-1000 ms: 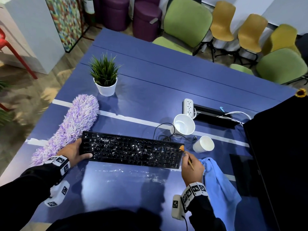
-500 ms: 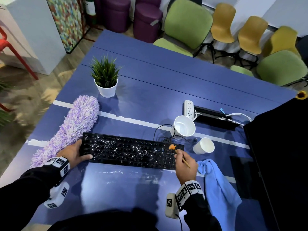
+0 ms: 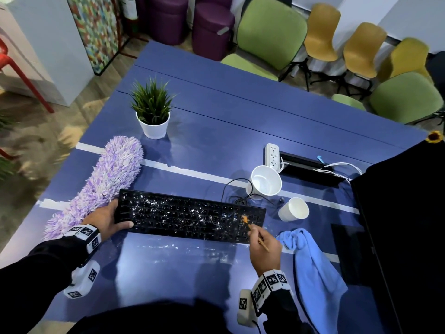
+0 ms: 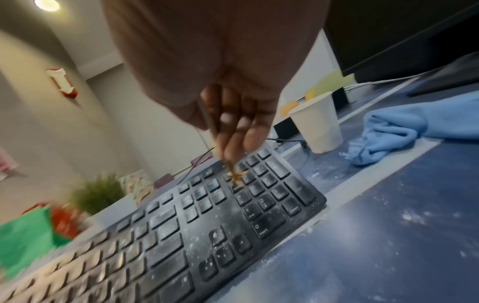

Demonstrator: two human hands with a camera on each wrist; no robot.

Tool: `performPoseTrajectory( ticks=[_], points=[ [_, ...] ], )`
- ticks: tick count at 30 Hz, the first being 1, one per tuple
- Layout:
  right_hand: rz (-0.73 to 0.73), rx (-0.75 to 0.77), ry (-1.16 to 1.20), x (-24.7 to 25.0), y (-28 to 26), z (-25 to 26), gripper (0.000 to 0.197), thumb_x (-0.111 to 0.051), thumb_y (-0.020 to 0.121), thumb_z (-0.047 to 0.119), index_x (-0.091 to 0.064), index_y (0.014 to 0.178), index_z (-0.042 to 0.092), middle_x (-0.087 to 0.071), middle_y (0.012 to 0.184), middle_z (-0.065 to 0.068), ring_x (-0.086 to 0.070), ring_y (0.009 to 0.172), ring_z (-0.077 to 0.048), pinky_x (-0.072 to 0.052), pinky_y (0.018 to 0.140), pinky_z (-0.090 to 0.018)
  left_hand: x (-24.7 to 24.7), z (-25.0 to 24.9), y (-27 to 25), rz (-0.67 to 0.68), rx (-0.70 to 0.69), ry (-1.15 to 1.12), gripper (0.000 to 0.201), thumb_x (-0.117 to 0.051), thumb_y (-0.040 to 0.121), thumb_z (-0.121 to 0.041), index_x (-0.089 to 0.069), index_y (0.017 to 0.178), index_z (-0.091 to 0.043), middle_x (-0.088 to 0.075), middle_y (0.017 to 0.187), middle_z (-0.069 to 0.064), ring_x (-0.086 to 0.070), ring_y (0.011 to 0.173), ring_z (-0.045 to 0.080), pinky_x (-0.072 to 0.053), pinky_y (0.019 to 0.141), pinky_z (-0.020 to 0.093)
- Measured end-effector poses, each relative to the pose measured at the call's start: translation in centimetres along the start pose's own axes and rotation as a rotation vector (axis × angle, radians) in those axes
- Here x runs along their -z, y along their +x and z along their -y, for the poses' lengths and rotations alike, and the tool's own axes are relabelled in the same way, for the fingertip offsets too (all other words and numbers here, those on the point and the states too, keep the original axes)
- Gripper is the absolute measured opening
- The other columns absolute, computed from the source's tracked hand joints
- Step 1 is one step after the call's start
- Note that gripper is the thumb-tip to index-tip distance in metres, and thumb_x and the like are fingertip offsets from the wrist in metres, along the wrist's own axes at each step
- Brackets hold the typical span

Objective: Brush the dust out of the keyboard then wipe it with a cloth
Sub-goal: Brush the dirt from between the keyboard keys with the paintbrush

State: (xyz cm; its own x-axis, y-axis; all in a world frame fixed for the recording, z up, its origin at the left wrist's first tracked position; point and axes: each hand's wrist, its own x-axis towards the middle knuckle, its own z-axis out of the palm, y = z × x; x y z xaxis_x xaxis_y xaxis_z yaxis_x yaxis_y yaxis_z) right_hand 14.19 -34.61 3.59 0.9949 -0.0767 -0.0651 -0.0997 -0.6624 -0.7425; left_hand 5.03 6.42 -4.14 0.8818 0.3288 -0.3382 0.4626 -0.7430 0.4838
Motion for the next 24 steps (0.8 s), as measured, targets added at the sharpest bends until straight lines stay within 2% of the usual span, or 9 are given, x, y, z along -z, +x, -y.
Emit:
performPoseTrajectory(
  ticks=[2, 4, 6, 10, 13, 15, 17, 19, 24],
  points=[
    [-0.089, -0.089, 0.011, 0.4, 0.3, -0.2, 0.025, -0.052, 0.092, 0.016, -0.064, 0.07, 0.02, -0.06, 0.054, -0.002, -0.055, 0.055, -0.021, -0.045, 0.06, -0.032, -0.1, 0.1, -0.1, -0.002, 0.006, -0.014, 0.072, -0.077, 0.071, -0.042, -0.042, 0.128, -0.014, -0.068, 0.098, 0.017, -0.065, 0.09, 0.034, -0.046, 0.074, 0.035],
    [-0.032, -0.059, -0.004, 0.3, 0.1, 0.4, 0.025, -0.052, 0.093, 0.016, -0.066, 0.072, 0.017, -0.062, 0.056, -0.006, -0.056, 0.056, -0.024, -0.046, 0.06, -0.031, -0.1, 0.5, -0.2, 0.006, 0.002, -0.059, 0.071, -0.073, 0.066, -0.052, -0.044, 0.121, -0.018, -0.069, 0.094, 0.013, -0.065, 0.085, 0.031, -0.049, 0.075, 0.037],
    [0.059, 0.007, 0.012, 0.0, -0.6, 1.2, 0.026, -0.052, 0.094, 0.016, -0.068, 0.073, 0.018, -0.065, 0.058, -0.009, -0.052, 0.048, -0.016, -0.044, 0.053, -0.028, -0.1, 0.9, -0.1, 0.028, 0.005, -0.077, 0.07, -0.072, 0.064, -0.054, -0.044, 0.117, -0.018, -0.069, 0.091, 0.011, -0.065, 0.082, 0.03, -0.05, 0.075, 0.037],
    [-0.107, -0.079, 0.053, 0.4, -0.4, 0.5, 0.034, -0.051, 0.094, 0.02, -0.06, 0.063, 0.031, -0.064, 0.059, -0.005, -0.055, 0.055, -0.018, -0.041, 0.055, -0.025, -0.1, 0.6, -0.2, 0.019, 0.001, -0.074, 0.067, -0.078, 0.07, -0.043, -0.044, 0.121, -0.017, -0.069, 0.094, 0.012, -0.065, 0.084, 0.03, -0.049, 0.076, 0.037],
    [0.074, 0.034, 0.016, 0.0, -0.6, 0.4, 0.034, -0.054, 0.094, 0.021, -0.061, 0.068, 0.042, -0.067, 0.06, -0.001, -0.057, 0.054, -0.013, -0.045, 0.055, -0.023, -0.3, 0.7, -0.2, 0.016, -0.003, -0.075, 0.068, -0.079, 0.07, -0.04, -0.044, 0.123, -0.016, -0.069, 0.097, 0.012, -0.065, 0.086, 0.03, -0.048, 0.076, 0.035],
    [0.121, 0.078, -0.039, -0.1, -0.6, 0.5, 0.031, -0.054, 0.095, 0.022, -0.063, 0.07, 0.039, -0.066, 0.059, -0.001, -0.055, 0.051, -0.01, -0.042, 0.051, -0.018, -0.2, 0.5, -0.1, 0.018, -0.005, -0.064, 0.066, -0.08, 0.07, -0.037, -0.045, 0.122, -0.014, -0.069, 0.096, 0.013, -0.064, 0.086, 0.031, -0.045, 0.073, 0.033],
    [-0.008, 0.043, 0.0, 0.3, 0.2, 0.3, 0.026, -0.051, 0.096, 0.023, -0.068, 0.078, 0.032, -0.066, 0.06, 0.0, -0.053, 0.051, -0.008, -0.043, 0.051, -0.017, -0.2, 0.4, -0.1, 0.014, -0.002, -0.062, 0.066, -0.08, 0.07, -0.036, -0.045, 0.122, -0.013, -0.069, 0.095, 0.014, -0.064, 0.086, 0.031, -0.045, 0.073, 0.033],
    [-0.125, -0.007, 0.013, 1.1, 1.0, -0.2, 0.025, -0.049, 0.096, 0.025, -0.073, 0.09, 0.023, -0.069, 0.071, -0.001, -0.06, 0.064, -0.014, -0.049, 0.063, -0.024, -0.3, 0.6, -0.2, 0.012, -0.005, -0.076, 0.067, -0.08, 0.07, -0.038, -0.045, 0.122, -0.015, -0.069, 0.095, 0.013, -0.065, 0.085, 0.03, -0.048, 0.075, 0.034],
    [0.076, -0.033, -0.234, 1.7, 1.0, -1.2, 0.034, -0.05, 0.095, 0.02, -0.055, 0.061, 0.02, -0.057, 0.056, -0.002, -0.052, 0.055, -0.019, -0.037, 0.054, -0.027, -0.2, 1.0, 0.0, 0.02, -0.003, -0.094, 0.073, -0.076, 0.065, -0.05, -0.043, 0.123, -0.018, -0.069, 0.095, 0.01, -0.065, 0.086, 0.03, -0.049, 0.078, 0.037]
  ],
)
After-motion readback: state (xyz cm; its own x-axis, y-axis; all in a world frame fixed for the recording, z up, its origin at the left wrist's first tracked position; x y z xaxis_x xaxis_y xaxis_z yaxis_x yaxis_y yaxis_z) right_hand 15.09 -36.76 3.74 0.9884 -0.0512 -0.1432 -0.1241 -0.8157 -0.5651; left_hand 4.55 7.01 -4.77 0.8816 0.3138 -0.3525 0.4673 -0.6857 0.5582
